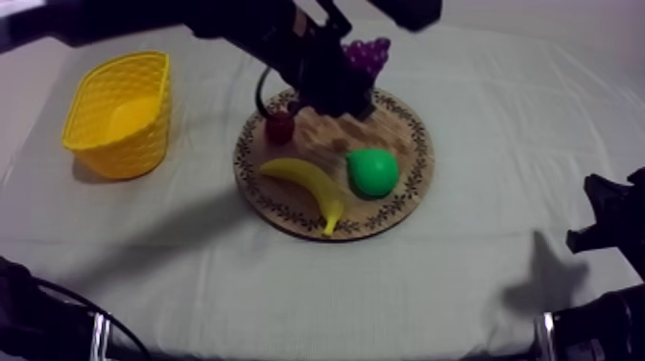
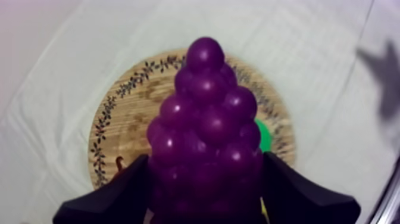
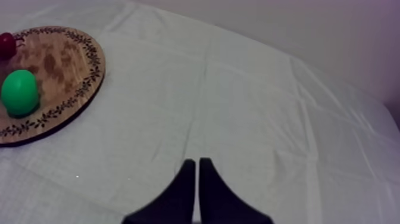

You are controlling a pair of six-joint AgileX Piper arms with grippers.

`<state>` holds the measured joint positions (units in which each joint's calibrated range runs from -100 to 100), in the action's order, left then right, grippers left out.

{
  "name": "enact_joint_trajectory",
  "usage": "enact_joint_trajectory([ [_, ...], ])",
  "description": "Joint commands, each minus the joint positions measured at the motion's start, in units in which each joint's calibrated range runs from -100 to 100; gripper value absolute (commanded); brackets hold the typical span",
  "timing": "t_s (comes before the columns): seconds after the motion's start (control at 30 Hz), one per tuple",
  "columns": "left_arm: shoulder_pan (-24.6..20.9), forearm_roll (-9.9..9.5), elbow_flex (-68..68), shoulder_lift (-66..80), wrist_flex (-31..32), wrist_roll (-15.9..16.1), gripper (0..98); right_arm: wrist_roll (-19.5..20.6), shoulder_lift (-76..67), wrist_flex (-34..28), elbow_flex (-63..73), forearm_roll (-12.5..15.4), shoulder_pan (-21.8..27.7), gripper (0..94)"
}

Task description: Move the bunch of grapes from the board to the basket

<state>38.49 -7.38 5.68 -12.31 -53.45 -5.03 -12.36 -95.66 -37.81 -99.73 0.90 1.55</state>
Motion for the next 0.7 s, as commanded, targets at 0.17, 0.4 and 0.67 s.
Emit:
enact_joint_trajectory([
  [0.17, 0.6, 0.24, -0.3, 10.9, -4.6, -5.0, 59.5, 0.0, 0.0, 0.0, 0.0, 0.0, 0.0, 0.2],
  [0.4, -3.3, 1.23, -1.4, 18.5, -9.4, -5.6, 59.9, 0.0, 0.0, 0.0, 0.0, 0.0, 0.0, 0.2],
  [0.67, -11.6, 2.89, 0.1, 24.9, -12.3, -3.8, 59.5, 0.0, 0.0, 0.0, 0.0, 0.0, 0.0, 0.2],
])
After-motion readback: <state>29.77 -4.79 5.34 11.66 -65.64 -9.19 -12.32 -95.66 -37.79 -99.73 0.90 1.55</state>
